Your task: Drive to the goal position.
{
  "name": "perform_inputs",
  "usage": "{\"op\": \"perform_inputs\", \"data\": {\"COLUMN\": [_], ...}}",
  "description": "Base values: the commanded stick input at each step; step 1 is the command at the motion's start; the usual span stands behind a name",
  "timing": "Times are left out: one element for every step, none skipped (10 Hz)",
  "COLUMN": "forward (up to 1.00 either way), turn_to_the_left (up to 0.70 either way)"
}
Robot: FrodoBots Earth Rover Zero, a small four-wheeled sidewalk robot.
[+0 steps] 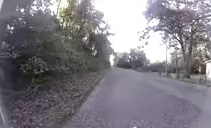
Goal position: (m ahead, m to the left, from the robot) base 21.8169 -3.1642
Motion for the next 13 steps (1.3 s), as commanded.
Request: {"op": "perform_inputs", "data": {"forward": [0.70,0.70,0.70,0.70,0.70,0.70,0.70,0.70,0.70,0.70,0.70,0.70,0.70], "turn_to_the_left": [-0.15,0.00,0.00,0.00,0.00,0.00,-0.05,-0.14,-0.23,-0.31,-0.34,0.00,0.00]}}
